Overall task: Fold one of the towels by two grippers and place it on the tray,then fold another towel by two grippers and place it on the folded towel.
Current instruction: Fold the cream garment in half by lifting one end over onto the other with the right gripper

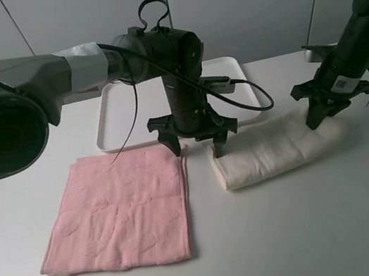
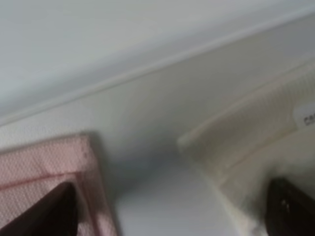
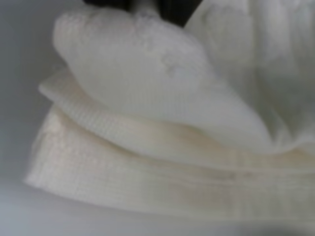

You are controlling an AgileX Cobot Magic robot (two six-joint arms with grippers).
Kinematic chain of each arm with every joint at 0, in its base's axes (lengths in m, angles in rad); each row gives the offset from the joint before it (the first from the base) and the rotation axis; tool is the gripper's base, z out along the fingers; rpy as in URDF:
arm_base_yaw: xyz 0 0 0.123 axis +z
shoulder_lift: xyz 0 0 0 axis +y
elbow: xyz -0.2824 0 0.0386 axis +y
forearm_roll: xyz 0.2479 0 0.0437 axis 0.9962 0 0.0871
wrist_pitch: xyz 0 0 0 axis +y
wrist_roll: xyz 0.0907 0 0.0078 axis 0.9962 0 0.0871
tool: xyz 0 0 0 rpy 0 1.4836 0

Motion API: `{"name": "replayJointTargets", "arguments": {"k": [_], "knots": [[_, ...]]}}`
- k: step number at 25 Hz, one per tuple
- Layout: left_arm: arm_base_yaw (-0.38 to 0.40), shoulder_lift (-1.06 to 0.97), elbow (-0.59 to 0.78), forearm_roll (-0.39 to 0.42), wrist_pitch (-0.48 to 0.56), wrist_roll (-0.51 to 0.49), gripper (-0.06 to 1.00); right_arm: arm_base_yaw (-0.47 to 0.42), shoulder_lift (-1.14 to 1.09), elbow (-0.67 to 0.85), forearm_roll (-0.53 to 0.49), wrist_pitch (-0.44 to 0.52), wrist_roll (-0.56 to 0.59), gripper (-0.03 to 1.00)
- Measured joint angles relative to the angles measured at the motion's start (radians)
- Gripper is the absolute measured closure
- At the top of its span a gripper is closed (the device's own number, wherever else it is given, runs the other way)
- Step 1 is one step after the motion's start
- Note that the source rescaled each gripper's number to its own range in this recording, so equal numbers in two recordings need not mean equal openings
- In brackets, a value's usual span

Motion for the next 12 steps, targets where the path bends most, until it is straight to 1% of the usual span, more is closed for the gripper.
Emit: {"name": "replayJointTargets", "arguments": {"k": [5, 12], "knots": [[0.0, 0.0, 0.0, 0.0, 0.0, 0.0, -0.04, 0.0, -0.047, 0.0, 0.062, 0.042, 0.0, 0.91], [0.002, 0.0, -0.001, 0.0, 0.0, 0.0, -0.04, 0.0, -0.069, 0.002, 0.209, 0.142, 0.0, 0.91]]}}
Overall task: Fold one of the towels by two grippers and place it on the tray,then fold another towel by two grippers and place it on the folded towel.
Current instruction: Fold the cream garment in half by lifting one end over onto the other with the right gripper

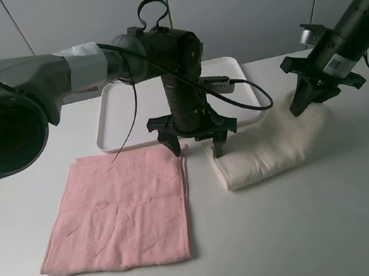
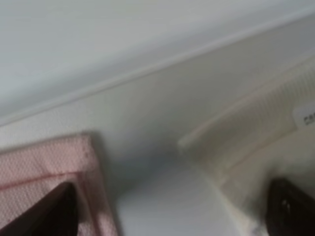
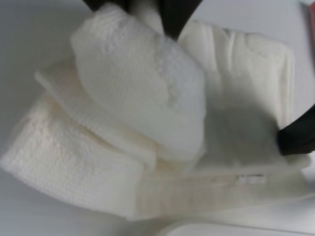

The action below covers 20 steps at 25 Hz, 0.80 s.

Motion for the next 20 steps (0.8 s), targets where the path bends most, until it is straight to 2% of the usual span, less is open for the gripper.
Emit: {"name": "replayJointTargets", "arguments": {"k": [8, 12, 17, 20], "knots": [[0.012, 0.0, 0.0, -0.012, 0.004, 0.002, -0.04, 0.0, 0.0, 0.0, 0.112, 0.11, 0.0, 0.91], [0.023, 0.002, 0.0, -0.022, 0.005, 0.006, -0.04, 0.0, 0.009, 0.002, 0.209, 0.114, -0.019, 0.91], [0.036, 0.002, 0.0, -0.035, 0.009, 0.018, -0.04, 0.0, 0.021, 0.039, 0.253, 0.088, -0.043, 0.91], [0.047, 0.002, 0.0, -0.05, 0.009, 0.023, -0.04, 0.0, 0.021, 0.071, 0.319, 0.062, -0.076, 0.91]]}}
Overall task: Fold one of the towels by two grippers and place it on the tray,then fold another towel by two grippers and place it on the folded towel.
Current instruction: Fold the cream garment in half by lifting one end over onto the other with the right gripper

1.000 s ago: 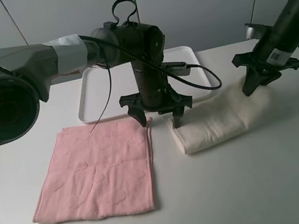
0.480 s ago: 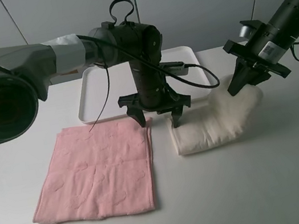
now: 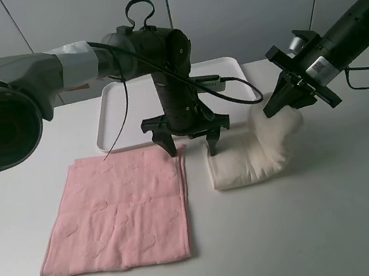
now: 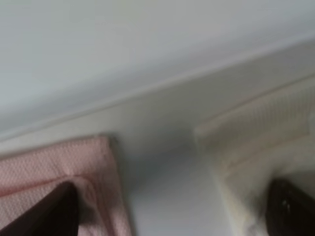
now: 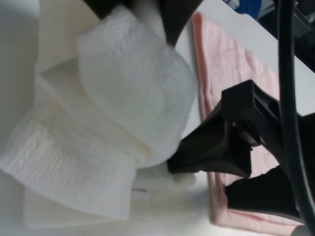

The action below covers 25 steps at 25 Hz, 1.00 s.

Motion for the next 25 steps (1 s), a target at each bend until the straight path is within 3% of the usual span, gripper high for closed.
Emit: {"name": "replayJointTargets", "arguments": {"k": [6, 13, 25], "knots": [[0.01, 0.0, 0.0, -0.006, 0.0, 0.009, -0.04, 0.004, 0.0, 0.088, 0.126, -0.091, -0.072, 0.91], [0.012, 0.0, 0.0, -0.006, 0.0, 0.013, -0.04, 0.025, 0.0, 0.172, 0.342, -0.139, -0.215, 0.91], [0.012, 0.0, 0.0, -0.008, 0.0, 0.021, -0.04, 0.085, 0.0, 0.195, 0.42, -0.22, -0.277, 0.91]]}}
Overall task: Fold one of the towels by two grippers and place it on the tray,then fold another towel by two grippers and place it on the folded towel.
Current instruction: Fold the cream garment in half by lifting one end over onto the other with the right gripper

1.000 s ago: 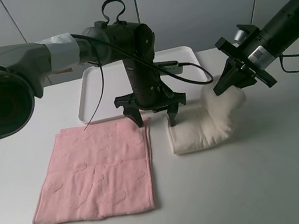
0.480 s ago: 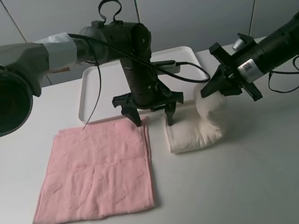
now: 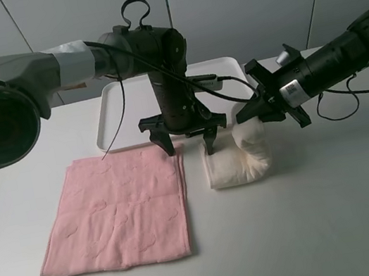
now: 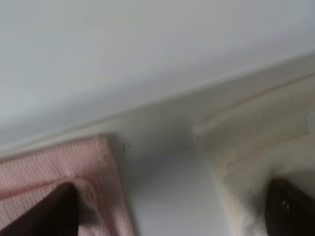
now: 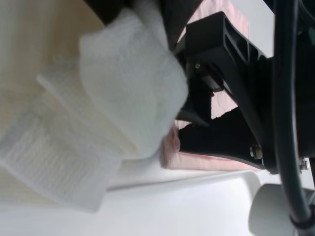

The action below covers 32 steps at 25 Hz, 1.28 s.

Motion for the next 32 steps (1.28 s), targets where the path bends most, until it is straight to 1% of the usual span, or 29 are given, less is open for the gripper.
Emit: {"name": "replayJointTargets", "arguments": {"k": [7, 11, 15, 20, 28, 32], "knots": [[0.005, 0.0, 0.0, -0.015, 0.0, 0.002, -0.04, 0.0, 0.0, 0.004, 0.0, -0.004, -0.014, 0.91], [0.015, 0.0, 0.0, -0.026, 0.0, 0.004, -0.04, 0.0, 0.0, 0.033, 0.038, -0.015, -0.038, 0.91], [0.021, 0.0, 0.0, -0.032, 0.0, 0.021, -0.04, 0.0, 0.0, 0.075, 0.099, -0.026, -0.095, 0.91], [0.021, 0.0, 0.0, -0.039, 0.0, 0.025, -0.04, 0.002, 0.0, 0.091, 0.127, -0.034, -0.123, 0.91], [0.021, 0.0, 0.0, -0.041, 0.0, 0.029, -0.04, 0.081, 0.0, 0.092, 0.185, -0.111, -0.147, 0.91], [0.021, 0.0, 0.0, -0.041, 0.001, 0.029, -0.04, 0.083, 0.0, 0.092, 0.199, -0.127, -0.147, 0.91]]}}
